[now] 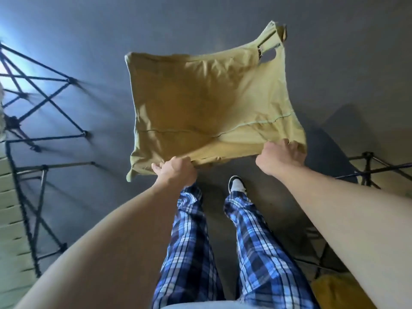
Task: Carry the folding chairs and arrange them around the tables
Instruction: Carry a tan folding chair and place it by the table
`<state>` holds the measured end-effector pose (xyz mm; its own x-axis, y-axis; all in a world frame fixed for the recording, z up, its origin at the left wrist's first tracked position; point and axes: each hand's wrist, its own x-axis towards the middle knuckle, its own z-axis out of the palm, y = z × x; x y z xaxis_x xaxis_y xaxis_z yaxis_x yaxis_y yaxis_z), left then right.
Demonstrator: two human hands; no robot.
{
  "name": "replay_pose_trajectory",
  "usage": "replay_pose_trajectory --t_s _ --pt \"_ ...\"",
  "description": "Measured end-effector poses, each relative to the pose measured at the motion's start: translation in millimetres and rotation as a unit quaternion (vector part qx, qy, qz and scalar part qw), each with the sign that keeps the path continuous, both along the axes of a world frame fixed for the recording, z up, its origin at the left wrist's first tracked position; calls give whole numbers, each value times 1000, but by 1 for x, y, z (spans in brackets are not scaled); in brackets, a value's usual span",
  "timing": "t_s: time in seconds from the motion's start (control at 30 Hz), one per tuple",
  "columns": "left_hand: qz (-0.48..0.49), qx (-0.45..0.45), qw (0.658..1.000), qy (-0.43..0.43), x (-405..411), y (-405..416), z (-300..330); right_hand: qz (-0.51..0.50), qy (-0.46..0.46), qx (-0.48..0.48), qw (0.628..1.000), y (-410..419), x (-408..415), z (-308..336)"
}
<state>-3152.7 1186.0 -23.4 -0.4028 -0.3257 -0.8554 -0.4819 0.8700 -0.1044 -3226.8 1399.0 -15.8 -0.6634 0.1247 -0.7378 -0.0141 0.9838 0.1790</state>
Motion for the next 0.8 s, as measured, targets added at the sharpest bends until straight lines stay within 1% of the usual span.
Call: replay_pose_trajectory --t_s 0.1,0.17,0.23,0.37,0.4,0.47,0.5,0.57,0.6,0.67,0.73,0.8 --pt "78 13 997 6 37 7 11 78 -8 -6 997 -3 9 4" --pt "115 26 993 1 63 4 13 127 -9 -10 992 -13 14 6" --pt "131 42 990 -2 84 -2 13 166 -10 -6 986 -28 16 4" --pt "225 96 970 -12 134 -31 19 269 -14 -3 963 -75 22 4" --pt "250 92 964 -19 157 -40 24 308 -8 -6 951 -95 28 3" --pt "237 40 970 -28 193 -49 29 345 4 -7 939 -123 33 7" --pt "264 7 964 -21 216 -54 29 365 8 -14 931 -143 41 8" --pt "321 -27 947 2 245 -56 28 380 9 -25 925 -174 55 10" --pt "334 -50 941 3 257 -56 26 391 10 -32 920 -189 62 10" --pt "329 -100 939 -8 268 -56 23 412 13 -33 910 -208 70 10" --pt "332 -118 936 -17 279 -60 18 433 21 -28 901 -225 76 10" --pt "344 -109 932 -15 291 -64 14 453 30 -26 891 -244 80 12"
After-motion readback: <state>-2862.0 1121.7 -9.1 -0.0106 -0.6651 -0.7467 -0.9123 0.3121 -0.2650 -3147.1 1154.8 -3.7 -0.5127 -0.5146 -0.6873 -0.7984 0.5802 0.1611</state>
